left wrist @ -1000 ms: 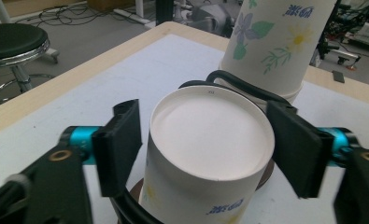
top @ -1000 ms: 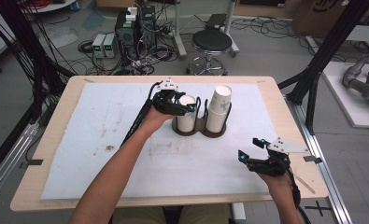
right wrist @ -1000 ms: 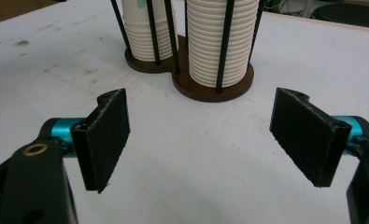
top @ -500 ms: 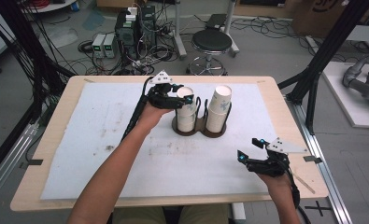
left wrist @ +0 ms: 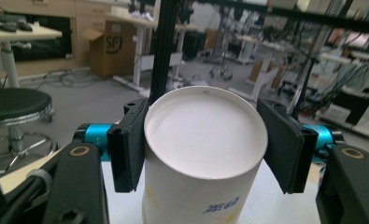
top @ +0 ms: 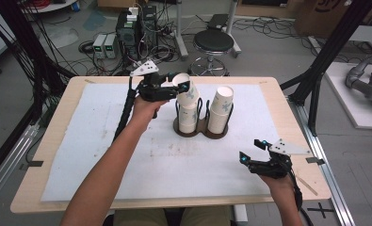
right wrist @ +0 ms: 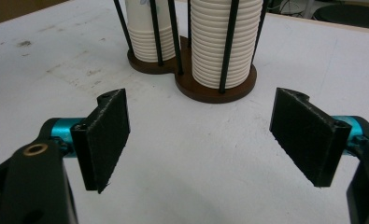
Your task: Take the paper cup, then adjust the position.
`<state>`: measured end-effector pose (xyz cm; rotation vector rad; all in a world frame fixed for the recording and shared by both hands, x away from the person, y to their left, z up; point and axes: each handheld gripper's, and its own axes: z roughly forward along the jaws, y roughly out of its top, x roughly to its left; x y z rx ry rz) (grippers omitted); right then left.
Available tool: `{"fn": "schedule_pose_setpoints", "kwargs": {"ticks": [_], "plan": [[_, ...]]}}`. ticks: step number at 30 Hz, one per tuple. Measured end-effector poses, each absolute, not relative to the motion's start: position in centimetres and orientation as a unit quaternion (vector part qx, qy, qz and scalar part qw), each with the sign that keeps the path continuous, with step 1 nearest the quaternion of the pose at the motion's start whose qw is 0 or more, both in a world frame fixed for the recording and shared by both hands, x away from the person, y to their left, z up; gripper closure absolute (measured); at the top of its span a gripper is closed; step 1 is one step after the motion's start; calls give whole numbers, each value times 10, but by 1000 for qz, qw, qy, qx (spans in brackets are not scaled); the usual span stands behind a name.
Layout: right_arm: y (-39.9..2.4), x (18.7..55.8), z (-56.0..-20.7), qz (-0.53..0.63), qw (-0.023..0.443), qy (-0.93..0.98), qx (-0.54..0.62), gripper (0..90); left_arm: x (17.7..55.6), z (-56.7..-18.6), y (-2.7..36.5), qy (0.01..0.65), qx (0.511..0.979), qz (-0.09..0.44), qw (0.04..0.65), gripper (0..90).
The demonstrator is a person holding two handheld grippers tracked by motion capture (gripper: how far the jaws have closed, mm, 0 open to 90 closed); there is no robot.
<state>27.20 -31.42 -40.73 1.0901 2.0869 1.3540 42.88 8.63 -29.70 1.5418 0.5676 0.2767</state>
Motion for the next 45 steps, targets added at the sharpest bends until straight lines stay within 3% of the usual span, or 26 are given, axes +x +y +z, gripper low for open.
{"fn": "schedule_pose_setpoints", "kwargs": {"ticks": [16, 45], "plan": [[-300, 276, -406, 490, 200, 757, 382, 208, 378, -305, 154, 247, 700, 147, 654, 371], [-260, 282, -400, 516, 146, 780, 322, 207, 318, -357, 153, 220, 721, 124, 645, 369]]}}
